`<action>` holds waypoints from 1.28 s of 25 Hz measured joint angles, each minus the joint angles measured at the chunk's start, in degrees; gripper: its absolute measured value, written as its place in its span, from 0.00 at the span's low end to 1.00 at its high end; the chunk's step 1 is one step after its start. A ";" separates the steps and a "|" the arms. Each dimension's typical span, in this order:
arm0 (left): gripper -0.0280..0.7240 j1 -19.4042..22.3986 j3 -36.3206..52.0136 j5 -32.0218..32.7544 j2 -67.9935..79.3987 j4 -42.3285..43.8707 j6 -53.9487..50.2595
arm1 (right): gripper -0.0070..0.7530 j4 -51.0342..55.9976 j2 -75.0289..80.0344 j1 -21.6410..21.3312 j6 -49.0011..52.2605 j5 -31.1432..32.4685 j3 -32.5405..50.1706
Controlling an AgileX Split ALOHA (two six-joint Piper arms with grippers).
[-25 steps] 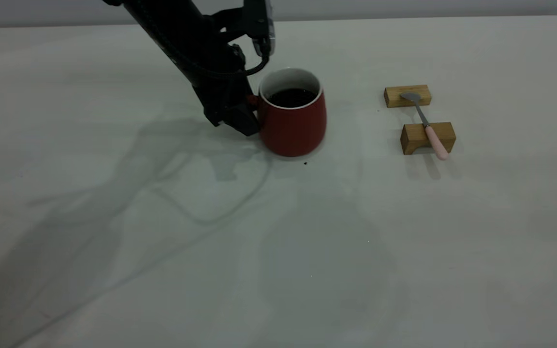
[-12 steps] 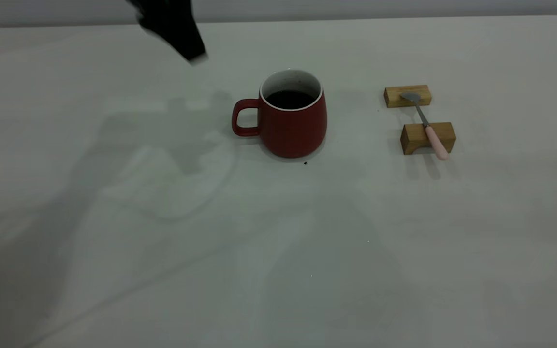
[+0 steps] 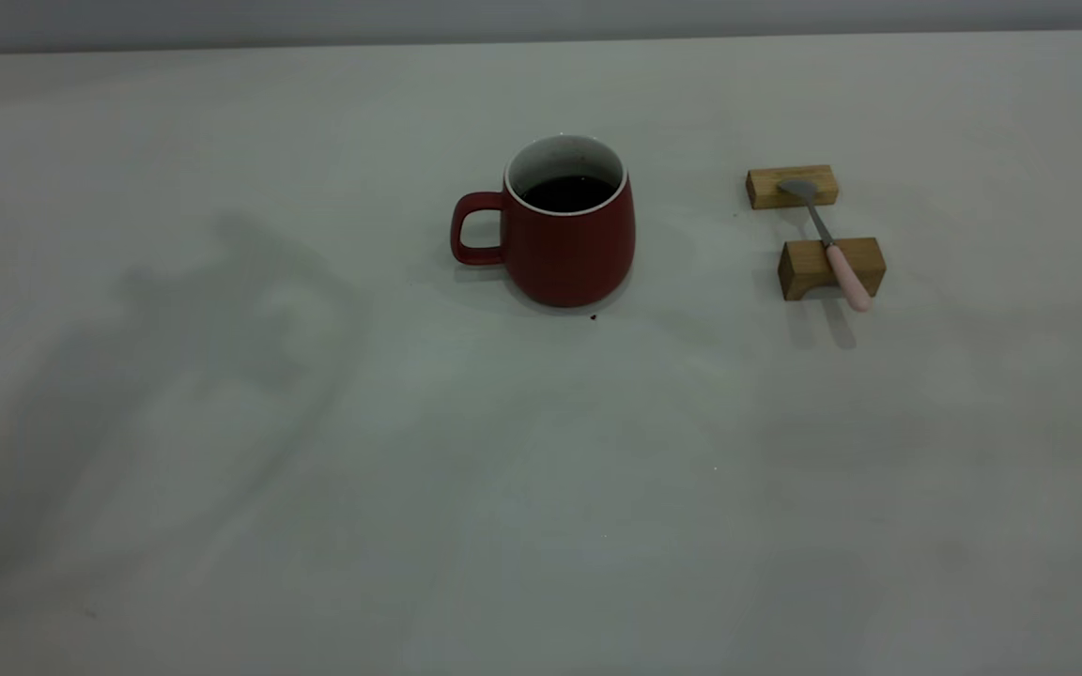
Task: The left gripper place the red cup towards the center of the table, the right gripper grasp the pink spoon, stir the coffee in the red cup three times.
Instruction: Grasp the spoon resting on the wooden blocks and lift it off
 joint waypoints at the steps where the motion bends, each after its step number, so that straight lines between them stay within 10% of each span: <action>1: 0.68 0.07 0.33 0.00 -2.16 0.23 -1.62 | 0.32 0.00 0.00 0.00 0.00 0.00 0.00; 21: 0.68 0.16 58.69 -1.08 -58.94 0.39 -15.41 | 0.32 0.00 0.00 0.00 0.00 0.00 0.00; 32: 0.68 0.16 68.39 -2.37 -80.21 1.13 -12.57 | 0.32 0.00 0.00 0.00 0.00 0.00 0.00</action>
